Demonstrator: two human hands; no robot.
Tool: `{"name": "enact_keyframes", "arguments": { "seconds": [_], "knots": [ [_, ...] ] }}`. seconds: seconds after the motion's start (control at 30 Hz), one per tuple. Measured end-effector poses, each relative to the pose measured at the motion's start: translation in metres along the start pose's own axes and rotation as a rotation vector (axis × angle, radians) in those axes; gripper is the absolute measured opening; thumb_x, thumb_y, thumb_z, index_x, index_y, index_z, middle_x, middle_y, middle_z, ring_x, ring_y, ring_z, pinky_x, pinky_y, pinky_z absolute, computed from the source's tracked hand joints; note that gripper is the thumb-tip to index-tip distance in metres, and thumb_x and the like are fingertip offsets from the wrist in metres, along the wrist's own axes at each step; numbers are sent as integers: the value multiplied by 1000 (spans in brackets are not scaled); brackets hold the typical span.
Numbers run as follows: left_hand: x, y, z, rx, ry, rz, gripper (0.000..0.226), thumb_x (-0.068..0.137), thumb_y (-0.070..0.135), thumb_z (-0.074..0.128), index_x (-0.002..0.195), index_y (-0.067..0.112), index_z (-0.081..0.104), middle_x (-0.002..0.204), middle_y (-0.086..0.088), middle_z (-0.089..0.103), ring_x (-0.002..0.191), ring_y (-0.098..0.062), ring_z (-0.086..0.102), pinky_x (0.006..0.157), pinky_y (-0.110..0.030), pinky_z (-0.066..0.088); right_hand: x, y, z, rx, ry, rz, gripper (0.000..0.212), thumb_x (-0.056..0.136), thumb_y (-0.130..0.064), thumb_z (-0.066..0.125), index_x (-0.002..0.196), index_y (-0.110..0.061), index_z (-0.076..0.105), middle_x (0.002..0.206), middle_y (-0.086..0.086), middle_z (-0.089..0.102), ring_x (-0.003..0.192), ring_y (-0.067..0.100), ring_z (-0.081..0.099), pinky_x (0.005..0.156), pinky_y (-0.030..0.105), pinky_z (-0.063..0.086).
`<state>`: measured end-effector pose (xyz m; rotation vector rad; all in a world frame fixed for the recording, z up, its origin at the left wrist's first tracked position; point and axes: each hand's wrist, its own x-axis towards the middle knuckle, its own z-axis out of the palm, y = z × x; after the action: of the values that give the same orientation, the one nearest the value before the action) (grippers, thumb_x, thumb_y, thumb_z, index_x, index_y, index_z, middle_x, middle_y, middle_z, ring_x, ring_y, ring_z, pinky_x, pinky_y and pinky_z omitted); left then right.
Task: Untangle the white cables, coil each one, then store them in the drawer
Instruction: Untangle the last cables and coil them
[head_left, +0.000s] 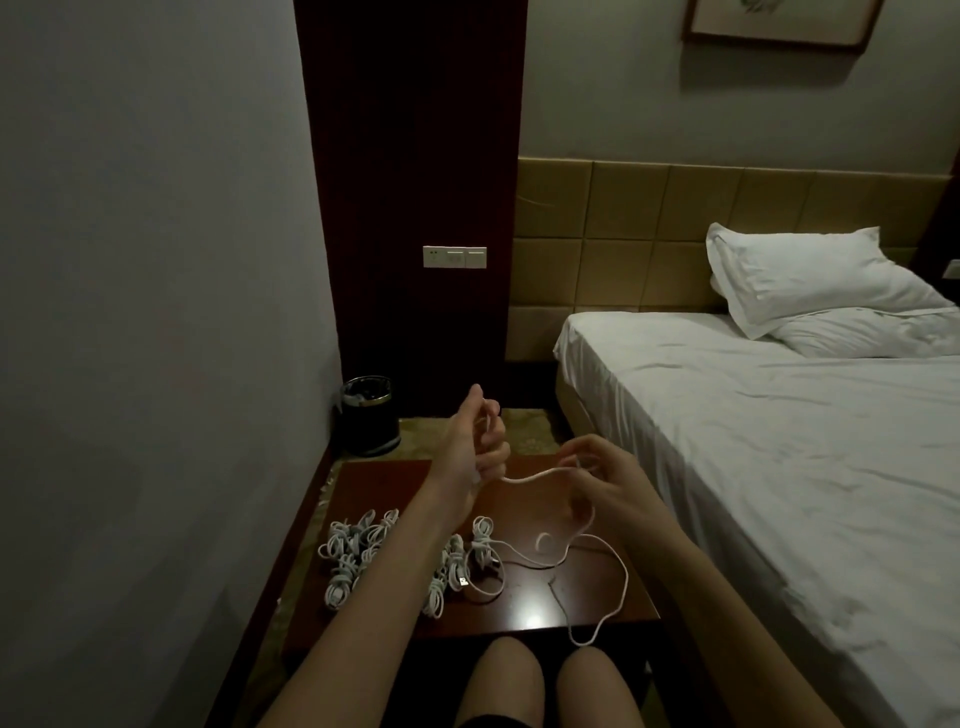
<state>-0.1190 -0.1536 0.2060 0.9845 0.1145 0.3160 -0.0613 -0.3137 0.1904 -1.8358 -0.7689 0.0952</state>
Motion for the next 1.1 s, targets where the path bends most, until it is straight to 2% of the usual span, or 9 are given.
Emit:
{"name": "enact_keyframes", "arguments": {
  "seconds": [0.13, 0.23, 0.33, 0.43, 0.53, 0.63, 0.9, 1.0, 1.1],
  "knots": [
    [3, -9, 4, 107, 47, 3, 37, 103, 38, 32, 75, 17, 43, 49, 8, 34, 33, -2, 26, 34, -14, 19, -2, -16, 3, -86, -141, -299, 22, 92, 1, 58, 93, -20, 66, 89, -2, 65, 80, 7, 64, 70, 18, 50],
    [0, -14, 10, 259, 38, -27, 41, 103, 39, 35, 74, 15, 51, 57, 2, 46, 45, -7, 44, 41, -17, 35, 2, -27, 6, -118, -275, -337, 15, 91, -5, 63, 98, -18, 66, 94, -3, 69, 89, 10, 69, 80, 25, 55],
    [-6, -19, 15, 329, -73, -83, 54, 97, 53, 35, 60, 21, 58, 54, 7, 50, 46, -7, 44, 39, -15, 31, 8, -34, 9, -137, -209, -328, 27, 86, -6, 69, 105, -17, 53, 90, 3, 71, 81, 10, 71, 73, 29, 58],
    [-11, -16, 13, 328, -162, -174, 56, 93, 62, 32, 63, 17, 45, 47, 6, 39, 38, -6, 33, 36, -14, 24, 11, -33, 8, -208, -118, -351, 47, 77, -9, 78, 107, -21, 43, 80, -2, 71, 72, 2, 69, 64, 21, 55],
    [-15, -15, 8, 339, -255, -336, 58, 88, 69, 33, 56, 20, 34, 45, 7, 23, 31, -3, 18, 36, -13, 9, 13, -29, 3, -288, -91, -390, 50, 71, -15, 84, 105, -22, 48, 71, -11, 66, 67, -5, 64, 59, 10, 46],
    [-17, -13, 3, 352, -377, -384, 56, 84, 70, 36, 53, 24, 43, 45, 8, 21, 32, -2, 15, 40, -21, 2, 15, -26, -10, -340, -77, -430, 36, 69, -21, 86, 96, -21, 63, 69, -17, 58, 61, -4, 58, 56, 8, 41],
    [-21, -14, 9, 438, -526, -346, 47, 84, 60, 54, 66, 22, 34, 47, 11, 24, 32, -1, 17, 37, -19, 6, 18, -33, -22, -225, 80, -393, 1, 78, -23, 77, 78, -22, 76, 64, -18, 66, 61, 3, 63, 56, 17, 49],
    [-23, -16, 7, 510, -538, -266, 44, 94, 51, 48, 64, 21, 35, 49, 8, 23, 33, -3, 18, 35, -16, 13, 19, -34, -28, -127, 177, -321, 10, 81, -28, 71, 72, -31, 70, 65, -12, 67, 63, 6, 64, 59, 23, 50],
    [-22, -13, 1, 524, -463, -100, 49, 97, 51, 36, 68, 16, 53, 44, 8, 26, 34, -4, 20, 36, -17, 16, 18, -30, -32, -163, 102, -197, 17, 80, -44, 64, 67, -34, 69, 62, -6, 68, 55, 11, 60, 52, 23, 45]
  ]
}}
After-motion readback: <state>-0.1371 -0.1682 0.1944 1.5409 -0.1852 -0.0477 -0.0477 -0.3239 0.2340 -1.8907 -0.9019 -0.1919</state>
